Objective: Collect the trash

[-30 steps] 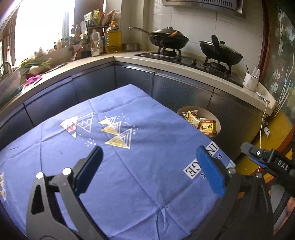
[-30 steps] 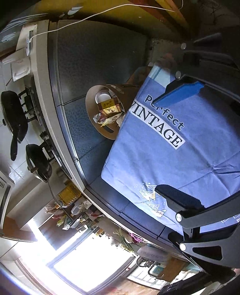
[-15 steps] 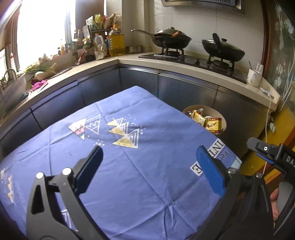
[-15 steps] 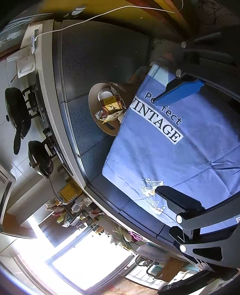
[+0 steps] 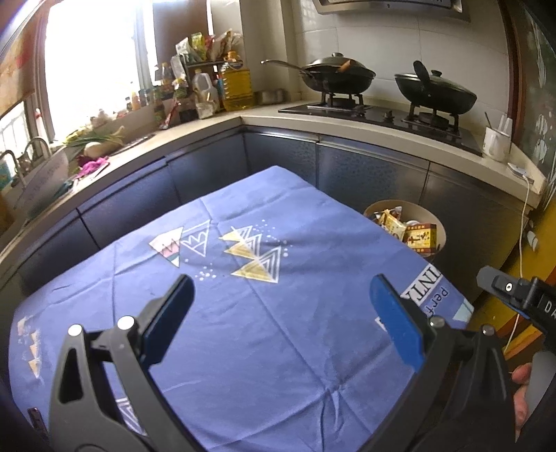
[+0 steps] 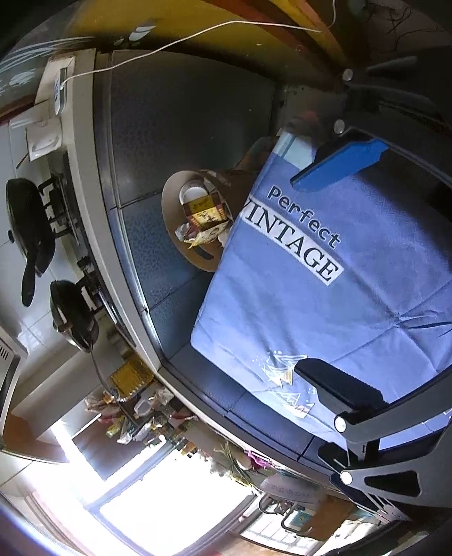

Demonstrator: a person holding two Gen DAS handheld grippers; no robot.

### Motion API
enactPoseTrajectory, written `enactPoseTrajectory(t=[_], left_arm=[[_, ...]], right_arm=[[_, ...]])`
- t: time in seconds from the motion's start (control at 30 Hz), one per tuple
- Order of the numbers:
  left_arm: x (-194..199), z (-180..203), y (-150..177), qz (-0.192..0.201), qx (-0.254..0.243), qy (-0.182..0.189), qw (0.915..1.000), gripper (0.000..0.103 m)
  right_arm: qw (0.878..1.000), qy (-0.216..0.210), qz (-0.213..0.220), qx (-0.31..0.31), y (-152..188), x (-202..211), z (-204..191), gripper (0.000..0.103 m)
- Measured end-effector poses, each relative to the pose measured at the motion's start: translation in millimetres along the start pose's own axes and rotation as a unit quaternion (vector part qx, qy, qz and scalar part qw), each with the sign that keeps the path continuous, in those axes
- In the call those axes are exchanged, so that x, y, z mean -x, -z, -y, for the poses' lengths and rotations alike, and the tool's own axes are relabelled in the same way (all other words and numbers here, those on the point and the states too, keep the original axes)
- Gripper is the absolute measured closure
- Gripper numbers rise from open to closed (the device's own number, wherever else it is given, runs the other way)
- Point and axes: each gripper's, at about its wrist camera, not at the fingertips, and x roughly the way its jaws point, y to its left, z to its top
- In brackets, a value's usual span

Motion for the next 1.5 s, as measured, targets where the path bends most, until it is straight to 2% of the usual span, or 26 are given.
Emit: enactPoseTrajectory(t=[0.13,0.33,0.63,1.17,1.4,1.5], left_arm=[[0.5,0.7,-0.3,0.000,-0.004,-0.011,0.9999,0.006],[4.1,-1.7,-1.8,0.011,-0.006,-0.014,0.9998,0.006],[16.5,2.5,-8.4,0.051,-0.027,-0.055,0.9968,0.006],[17.9,-1.6,-17.0,0.066,-0.017,-0.060,0.9959,0.006],[14.1,-9.6,-17.9,0.055,0.001,-0.047,0.9974,0.006],[13.7,-7.2,-17.7,0.062,-0.017,-0.059,0.9962,0.006]], right_arm=[[1.000,0.005,-0.005,0.009,0.1,-3.0,-2.0,0.007],[1.000,-0.021,0.005,0.017,-0.7,1.8,-3.3,0.007],[0.999,-0.027,0.018,0.013,-4.4,9.1,-2.4,0.007],[0.998,-0.036,0.040,0.043,-6.7,17.2,-11.4,0.007],[0.997,-0.033,0.053,0.048,-6.7,20.4,-12.5,0.007],[0.998,-0.031,0.044,0.044,-5.6,15.5,-11.1,0.007]])
